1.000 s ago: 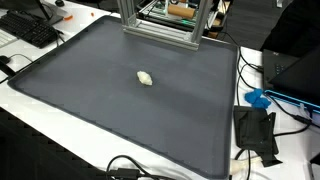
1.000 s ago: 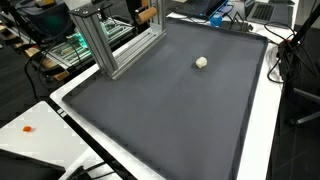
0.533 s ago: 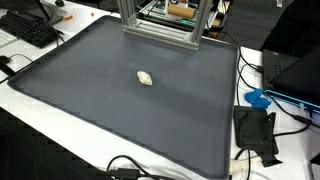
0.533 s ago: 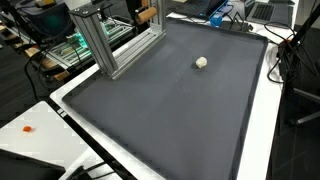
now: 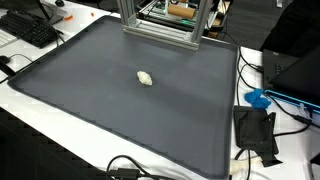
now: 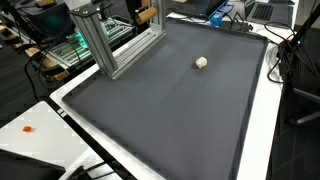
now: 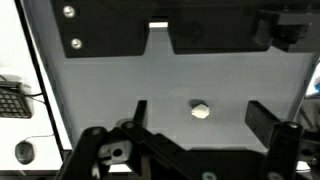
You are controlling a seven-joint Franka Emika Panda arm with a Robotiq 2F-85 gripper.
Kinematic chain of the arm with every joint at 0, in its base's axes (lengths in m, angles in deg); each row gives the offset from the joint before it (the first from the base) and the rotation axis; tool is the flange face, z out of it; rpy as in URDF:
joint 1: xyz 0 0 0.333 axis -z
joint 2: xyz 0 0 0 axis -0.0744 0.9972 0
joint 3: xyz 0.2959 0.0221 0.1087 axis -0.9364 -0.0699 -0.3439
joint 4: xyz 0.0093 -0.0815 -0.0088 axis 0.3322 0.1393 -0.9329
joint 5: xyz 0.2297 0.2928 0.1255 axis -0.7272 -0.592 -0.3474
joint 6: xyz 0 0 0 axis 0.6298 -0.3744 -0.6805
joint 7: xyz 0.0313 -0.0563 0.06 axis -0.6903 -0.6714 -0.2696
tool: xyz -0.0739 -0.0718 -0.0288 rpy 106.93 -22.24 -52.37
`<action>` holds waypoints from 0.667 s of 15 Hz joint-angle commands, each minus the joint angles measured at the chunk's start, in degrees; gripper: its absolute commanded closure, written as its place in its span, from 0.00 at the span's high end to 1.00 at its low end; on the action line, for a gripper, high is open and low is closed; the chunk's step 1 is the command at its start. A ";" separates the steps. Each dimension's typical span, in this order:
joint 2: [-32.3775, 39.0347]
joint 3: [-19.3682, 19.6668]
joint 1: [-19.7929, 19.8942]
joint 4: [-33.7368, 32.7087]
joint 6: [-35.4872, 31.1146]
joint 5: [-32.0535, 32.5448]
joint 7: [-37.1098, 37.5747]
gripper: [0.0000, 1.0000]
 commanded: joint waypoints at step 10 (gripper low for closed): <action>-7.74 -8.83 -6.01 11.51 -1.70 -8.11 9.28 1.00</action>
